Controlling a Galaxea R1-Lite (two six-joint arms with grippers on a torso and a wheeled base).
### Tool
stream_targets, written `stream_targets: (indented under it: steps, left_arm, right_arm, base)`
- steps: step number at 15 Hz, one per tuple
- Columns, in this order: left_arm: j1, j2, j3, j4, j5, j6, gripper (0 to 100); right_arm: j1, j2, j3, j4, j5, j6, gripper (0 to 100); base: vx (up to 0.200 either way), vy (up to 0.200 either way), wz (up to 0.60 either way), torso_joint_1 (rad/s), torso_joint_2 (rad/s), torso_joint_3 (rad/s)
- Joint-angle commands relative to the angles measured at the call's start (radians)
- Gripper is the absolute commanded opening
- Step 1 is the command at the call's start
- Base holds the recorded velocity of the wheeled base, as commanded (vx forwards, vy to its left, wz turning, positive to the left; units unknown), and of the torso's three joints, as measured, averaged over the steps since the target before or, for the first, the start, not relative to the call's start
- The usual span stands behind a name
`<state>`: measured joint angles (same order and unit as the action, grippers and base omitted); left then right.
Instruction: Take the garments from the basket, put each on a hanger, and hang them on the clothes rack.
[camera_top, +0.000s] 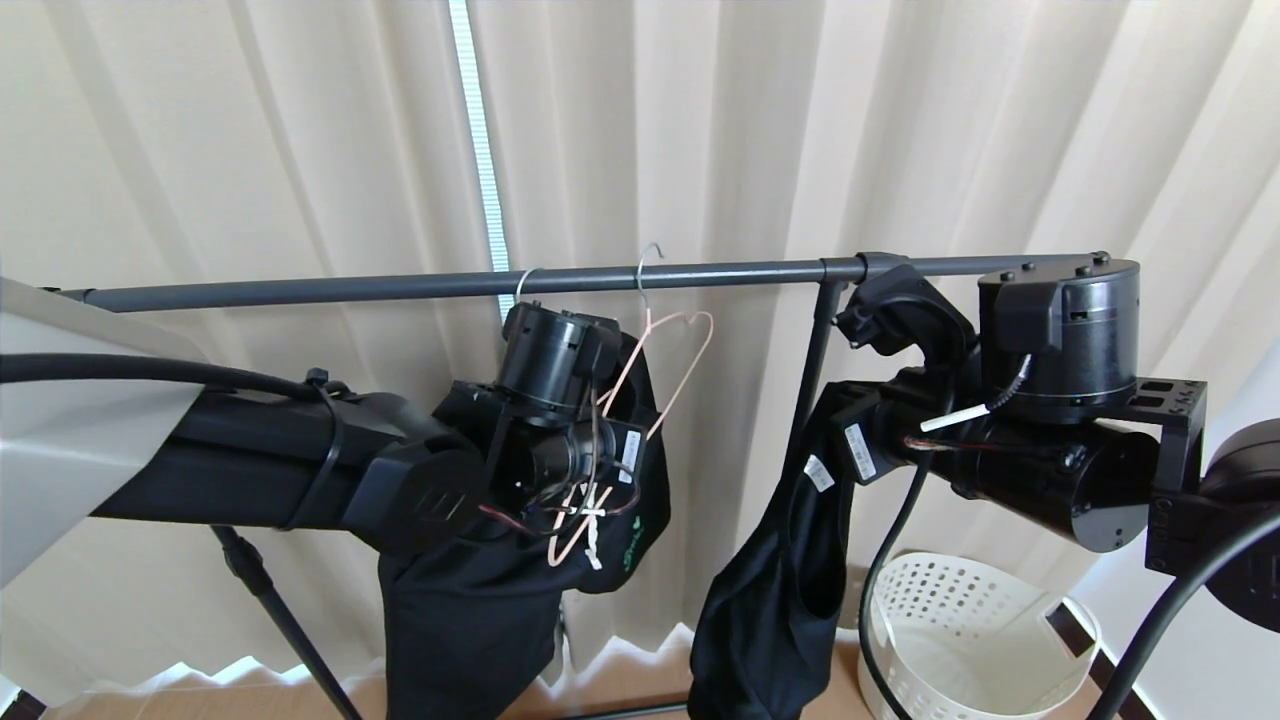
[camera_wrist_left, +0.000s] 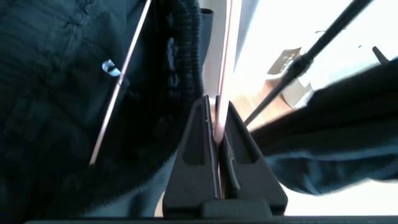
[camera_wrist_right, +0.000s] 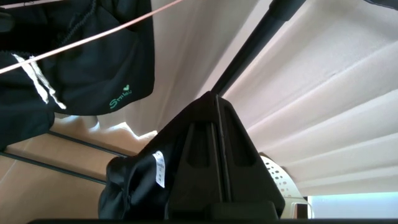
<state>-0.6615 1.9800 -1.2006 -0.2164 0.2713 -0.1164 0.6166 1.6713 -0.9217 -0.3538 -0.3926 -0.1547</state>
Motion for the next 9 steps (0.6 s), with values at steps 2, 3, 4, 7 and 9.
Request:
stream_targets:
  steps: [2,3,4,7,9]
  left_arm:
    - [-0.02,-0.073,0.05,-0.008,0.0,0.0,0]
    - [-0.023,-0.089,0.064,-0.009,0.0,0.0,0]
    - [-0.029,-0.128,0.101,-0.009,-0.001,0.001,0]
    - [-0.047,-0.19,0.148,-0.009,-0.001,0.001,0]
    - [-0.067,-0.259,0.211,-0.009,0.0,0.001,0]
  right_arm:
    - [0.0,0.001,0.0,-0.001,0.0,0.0,0]
    - [0.0,0.002,0.0,-0.001,0.0,0.0,0]
    - [0.002,0.004,0.0,-0.001,0.0,0.0,0]
    - [0.002,0.004,0.0,-0.001,0.0,0.0,0]
    - [0.002,0.002,0.006,-0.002,0.0,0.0,0]
  base:
    - [0.0,0.0,0.0,0.0,0.0,0.0]
    - [0.0,0.0,0.0,0.0,0.0,0.0]
    - [0.0,0.0,0.0,0.0,0.0,0.0]
    - [0.0,0.0,0.0,0.0,0.0,0.0]
    - [0.0,0.0,0.0,0.0,0.0,0.0]
